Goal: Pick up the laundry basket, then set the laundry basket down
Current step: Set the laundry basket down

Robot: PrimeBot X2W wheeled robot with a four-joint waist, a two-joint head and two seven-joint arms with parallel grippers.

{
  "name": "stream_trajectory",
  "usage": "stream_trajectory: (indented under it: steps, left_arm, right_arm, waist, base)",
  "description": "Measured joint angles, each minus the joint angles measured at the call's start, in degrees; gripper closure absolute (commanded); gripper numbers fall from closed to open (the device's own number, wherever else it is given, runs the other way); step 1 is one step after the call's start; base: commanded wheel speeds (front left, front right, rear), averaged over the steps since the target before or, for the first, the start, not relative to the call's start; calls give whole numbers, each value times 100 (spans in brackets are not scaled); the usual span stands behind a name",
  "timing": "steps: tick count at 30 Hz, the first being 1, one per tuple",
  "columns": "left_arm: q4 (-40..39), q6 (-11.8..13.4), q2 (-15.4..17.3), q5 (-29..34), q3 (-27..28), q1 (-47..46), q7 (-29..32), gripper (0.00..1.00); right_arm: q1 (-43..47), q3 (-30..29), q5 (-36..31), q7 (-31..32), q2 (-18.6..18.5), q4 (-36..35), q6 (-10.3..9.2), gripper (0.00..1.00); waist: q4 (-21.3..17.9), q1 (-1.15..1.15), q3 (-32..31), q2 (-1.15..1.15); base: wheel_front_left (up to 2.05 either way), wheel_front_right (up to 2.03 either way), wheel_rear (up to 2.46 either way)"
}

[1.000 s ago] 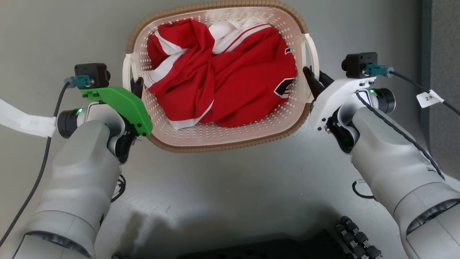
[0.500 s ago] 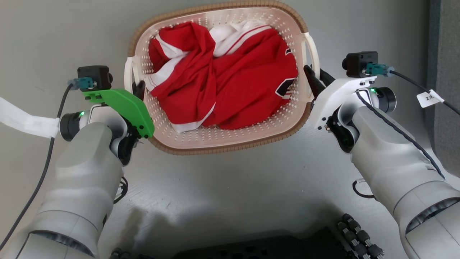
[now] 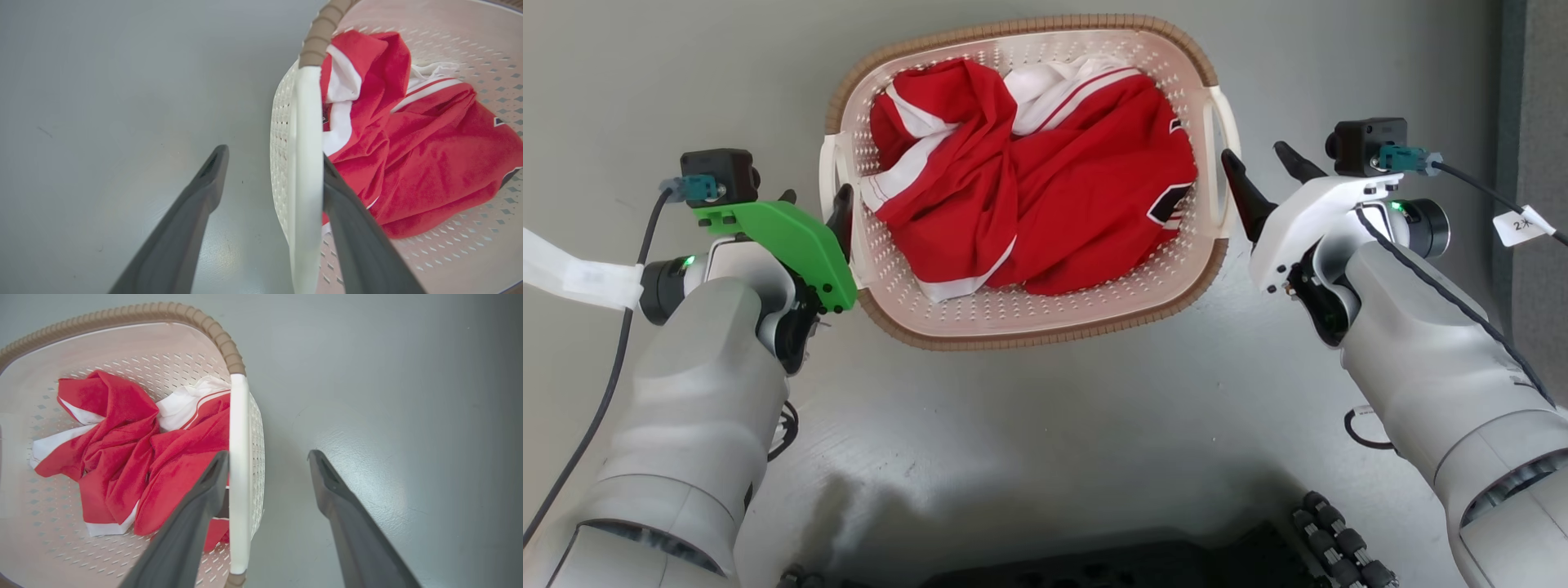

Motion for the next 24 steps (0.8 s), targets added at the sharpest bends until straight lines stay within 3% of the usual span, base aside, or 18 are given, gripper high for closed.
stream_trajectory:
  steps: [18, 24]
  left_arm:
    - [18, 0, -12, -169, -142, 409, -303, 0]
    - [10, 0, -1, -102, -261, 595, -564, 0]
  right_arm:
    - [407, -41, 88, -52, -8, 101, 34, 0]
    - [556, -180, 88, -52, -45, -201, 34, 0]
  waist:
    - [-5, 0, -850, 0]
    - [-21, 0, -1274, 0]
  base:
    - [0, 0, 0]
    - [0, 0, 0]
